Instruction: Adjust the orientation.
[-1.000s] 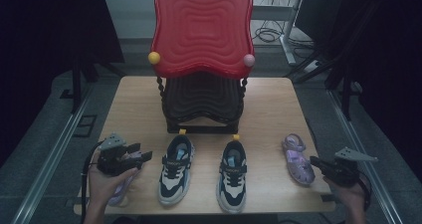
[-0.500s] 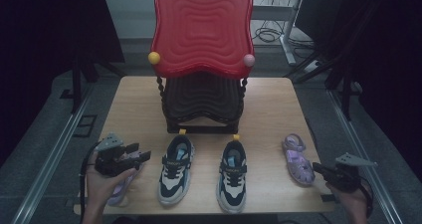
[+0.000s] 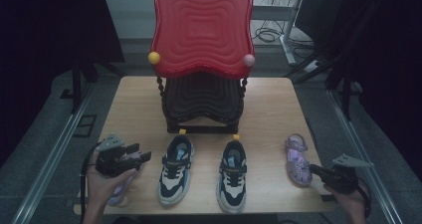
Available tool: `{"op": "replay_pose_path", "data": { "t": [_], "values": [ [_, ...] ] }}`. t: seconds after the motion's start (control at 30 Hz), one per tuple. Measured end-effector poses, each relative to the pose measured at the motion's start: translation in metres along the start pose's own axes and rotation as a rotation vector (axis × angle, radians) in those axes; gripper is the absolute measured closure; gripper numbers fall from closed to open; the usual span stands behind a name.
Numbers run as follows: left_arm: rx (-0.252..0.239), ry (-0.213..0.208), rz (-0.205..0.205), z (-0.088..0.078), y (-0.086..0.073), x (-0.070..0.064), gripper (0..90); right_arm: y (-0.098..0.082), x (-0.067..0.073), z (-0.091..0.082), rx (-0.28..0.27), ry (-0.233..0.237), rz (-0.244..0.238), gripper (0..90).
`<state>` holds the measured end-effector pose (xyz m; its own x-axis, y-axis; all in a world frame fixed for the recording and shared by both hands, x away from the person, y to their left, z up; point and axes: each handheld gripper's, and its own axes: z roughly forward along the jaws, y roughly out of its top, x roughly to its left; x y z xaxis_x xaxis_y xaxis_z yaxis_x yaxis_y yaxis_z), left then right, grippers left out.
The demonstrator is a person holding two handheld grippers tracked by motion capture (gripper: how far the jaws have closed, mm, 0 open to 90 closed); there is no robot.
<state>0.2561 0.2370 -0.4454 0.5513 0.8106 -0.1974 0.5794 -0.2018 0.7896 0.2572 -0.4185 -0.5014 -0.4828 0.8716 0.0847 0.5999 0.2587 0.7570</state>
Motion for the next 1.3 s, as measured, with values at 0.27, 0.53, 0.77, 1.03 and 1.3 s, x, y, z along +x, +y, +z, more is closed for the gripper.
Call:
{"op": "replay_pose_path", "data": {
  "t": [0.27, 0.53, 0.77, 1.03, 1.3],
  "values": [
    [0.006, -0.003, 0.001, 0.002, -0.001, 0.000, 40.2, 0.007, 0.011, 0.003, 0.031, 0.011, -0.043, 89.8],
    [0.015, -0.006, 0.002, 0.005, -0.001, -0.001, 40.2, 0.012, 0.019, 0.005, 0.054, 0.014, -0.074, 89.8],
    [0.019, -0.005, 0.001, 0.005, -0.002, -0.002, 40.3, 0.016, 0.027, 0.008, 0.071, 0.021, -0.098, 89.8],
    [0.023, -0.008, -0.001, 0.006, -0.002, -0.001, 40.2, 0.023, 0.041, 0.017, 0.079, 0.042, -0.131, 89.8],
    [0.022, -0.005, 0.000, 0.006, -0.002, 0.000, 40.2, 0.032, 0.060, 0.028, 0.092, -0.007, -0.178, 89.8]
  ]
}}
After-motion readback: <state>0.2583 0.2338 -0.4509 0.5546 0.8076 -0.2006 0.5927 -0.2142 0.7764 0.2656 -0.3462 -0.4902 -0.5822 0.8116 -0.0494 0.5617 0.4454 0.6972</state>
